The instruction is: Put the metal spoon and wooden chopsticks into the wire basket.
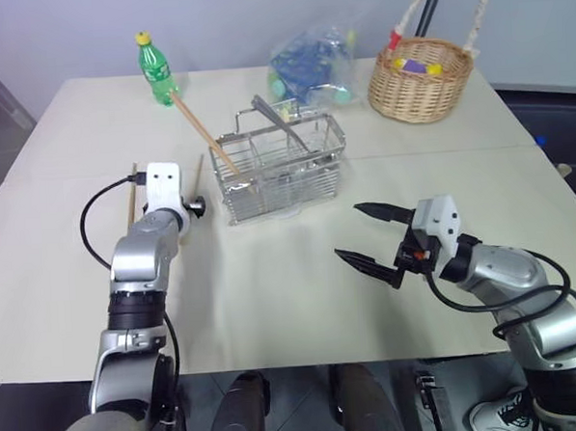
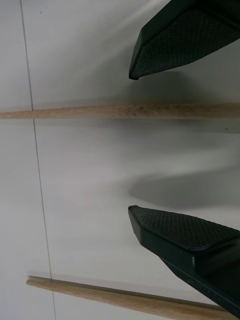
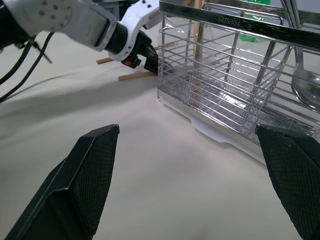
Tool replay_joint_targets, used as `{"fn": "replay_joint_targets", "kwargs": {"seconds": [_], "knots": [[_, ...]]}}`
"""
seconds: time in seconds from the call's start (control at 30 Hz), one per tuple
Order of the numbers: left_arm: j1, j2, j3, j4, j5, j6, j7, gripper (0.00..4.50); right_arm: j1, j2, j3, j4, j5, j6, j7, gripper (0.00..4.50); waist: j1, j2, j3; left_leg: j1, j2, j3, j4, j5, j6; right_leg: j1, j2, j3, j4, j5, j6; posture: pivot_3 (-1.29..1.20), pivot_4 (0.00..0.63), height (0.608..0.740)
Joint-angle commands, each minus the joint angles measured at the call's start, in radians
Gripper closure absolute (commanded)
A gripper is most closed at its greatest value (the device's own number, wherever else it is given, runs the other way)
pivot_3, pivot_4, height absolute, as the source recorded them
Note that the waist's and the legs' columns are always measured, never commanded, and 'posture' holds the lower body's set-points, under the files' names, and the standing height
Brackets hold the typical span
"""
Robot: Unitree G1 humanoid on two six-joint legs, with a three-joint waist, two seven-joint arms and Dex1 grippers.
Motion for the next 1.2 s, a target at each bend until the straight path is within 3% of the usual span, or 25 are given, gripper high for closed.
{"fn": "replay_joint_targets", "kwargs": {"seconds": [0.03,0.37,0.5,0.67,0.7,1.0,1.2], "knots": [[-0.059,0.014,0.009,0.025,0.005,0.094,-0.003,0.24,-0.008,0.009,-0.006,-0.011,-0.004,-0.025,-0.005,0.04,-0.001,0.000,0.000,0.000,0.000,0.000,0.000,0.000,0.000,0.000,0.000,0.000,0.000,0.000,0.000,0.00,0.150,0.740],[-0.108,0.011,0.037,0.074,-0.005,0.236,-0.023,0.24,-0.004,0.017,-0.010,-0.004,-0.015,-0.032,-0.012,0.04,-0.004,0.000,0.000,0.001,0.000,0.000,0.000,0.000,0.000,0.000,0.000,0.000,0.001,0.000,0.000,0.00,0.150,0.740],[-0.093,-0.005,0.058,0.053,-0.010,0.262,-0.021,1.64,-0.006,0.016,-0.013,0.003,-0.017,-0.038,-0.012,0.00,-0.005,0.000,0.000,0.002,0.000,0.000,0.000,0.000,0.000,0.001,0.000,0.000,0.002,0.000,0.000,0.00,0.150,0.740],[-0.077,-0.010,0.066,0.024,-0.016,0.272,-0.022,4.33,-0.008,0.012,-0.015,0.010,-0.015,-0.041,-0.012,0.00,-0.009,0.000,-0.001,0.003,0.000,0.000,0.000,0.000,0.000,0.001,0.000,0.000,0.003,0.000,0.000,0.00,0.150,0.740],[-0.075,-0.010,0.066,0.020,-0.017,0.273,-0.023,4.47,-0.008,0.011,-0.016,0.011,-0.016,-0.041,-0.011,0.00,-0.009,0.000,-0.001,0.003,0.000,0.000,0.000,0.000,0.000,0.001,0.000,0.000,0.003,0.000,0.000,0.00,0.150,0.740],[-0.052,-0.012,0.083,-0.014,-0.007,0.246,-0.006,4.47,-0.007,0.004,-0.020,0.015,-0.013,-0.037,-0.005,0.00,-0.008,0.000,-0.001,0.003,0.000,0.000,0.000,0.000,-0.001,0.001,0.000,0.000,0.003,0.000,0.000,0.00,0.150,0.740],[-0.059,0.015,0.232,-0.112,-0.061,0.167,-0.012,4.47,-0.007,0.006,-0.021,0.018,-0.015,-0.037,-0.009,0.00,-0.007,0.000,0.000,0.002,0.000,0.000,0.000,0.000,-0.001,0.000,0.000,0.000,0.003,0.000,0.000,0.00,0.150,0.740]]}}
